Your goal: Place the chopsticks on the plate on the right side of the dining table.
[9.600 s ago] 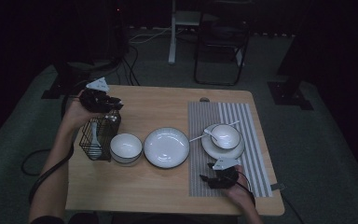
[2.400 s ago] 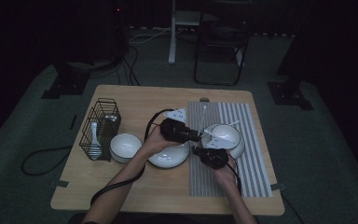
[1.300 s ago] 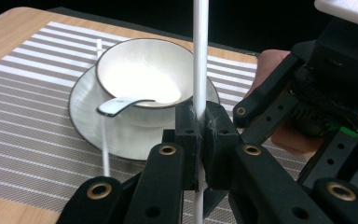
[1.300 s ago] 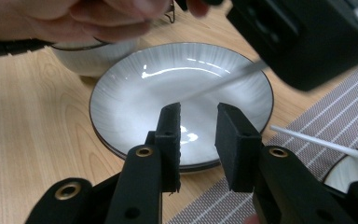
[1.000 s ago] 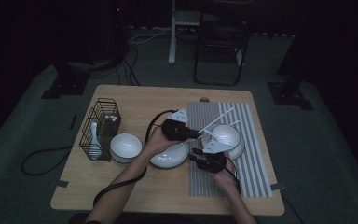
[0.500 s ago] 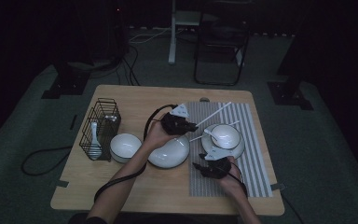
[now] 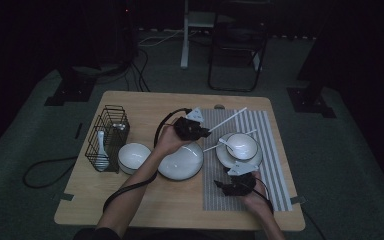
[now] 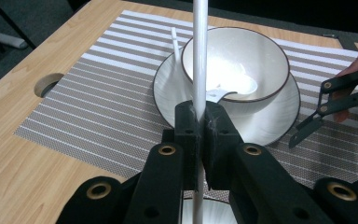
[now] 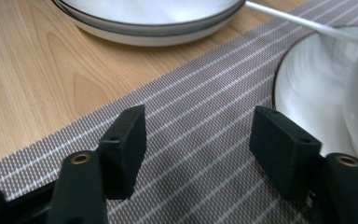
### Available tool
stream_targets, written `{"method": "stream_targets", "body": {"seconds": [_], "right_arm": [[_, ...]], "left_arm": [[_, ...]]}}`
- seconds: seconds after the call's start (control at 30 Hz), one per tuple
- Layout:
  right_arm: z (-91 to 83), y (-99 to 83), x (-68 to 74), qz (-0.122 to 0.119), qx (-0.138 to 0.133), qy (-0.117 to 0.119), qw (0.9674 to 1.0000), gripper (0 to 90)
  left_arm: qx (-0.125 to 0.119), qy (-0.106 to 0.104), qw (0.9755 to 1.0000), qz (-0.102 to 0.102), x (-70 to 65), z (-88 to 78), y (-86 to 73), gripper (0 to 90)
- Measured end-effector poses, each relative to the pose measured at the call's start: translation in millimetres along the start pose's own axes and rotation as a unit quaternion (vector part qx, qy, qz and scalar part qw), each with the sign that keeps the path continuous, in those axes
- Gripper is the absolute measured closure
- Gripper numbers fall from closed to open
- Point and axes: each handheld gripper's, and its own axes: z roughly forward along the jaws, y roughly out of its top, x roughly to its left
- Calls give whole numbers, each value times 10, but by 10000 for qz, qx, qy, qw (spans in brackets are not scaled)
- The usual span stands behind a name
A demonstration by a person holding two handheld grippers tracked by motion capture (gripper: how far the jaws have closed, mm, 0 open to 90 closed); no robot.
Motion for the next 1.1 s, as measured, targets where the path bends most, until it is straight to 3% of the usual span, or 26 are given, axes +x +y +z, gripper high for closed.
{"method": "stream_targets", "body": {"seconds": [0.4, 0.57, 1.1], "right_arm": [[-35, -97, 11, 47, 82, -69, 9999, 268], [-22, -122, -20, 133, 84, -11, 9999, 266], [-8, -162, 8, 83, 132, 118, 9998, 267]], "left_arm": [[121, 72, 9998, -102, 74, 83, 5, 861], [162, 106, 9997, -169, 105, 113, 5, 861], [338, 178, 9988, -318, 169, 254, -22, 861]]}}
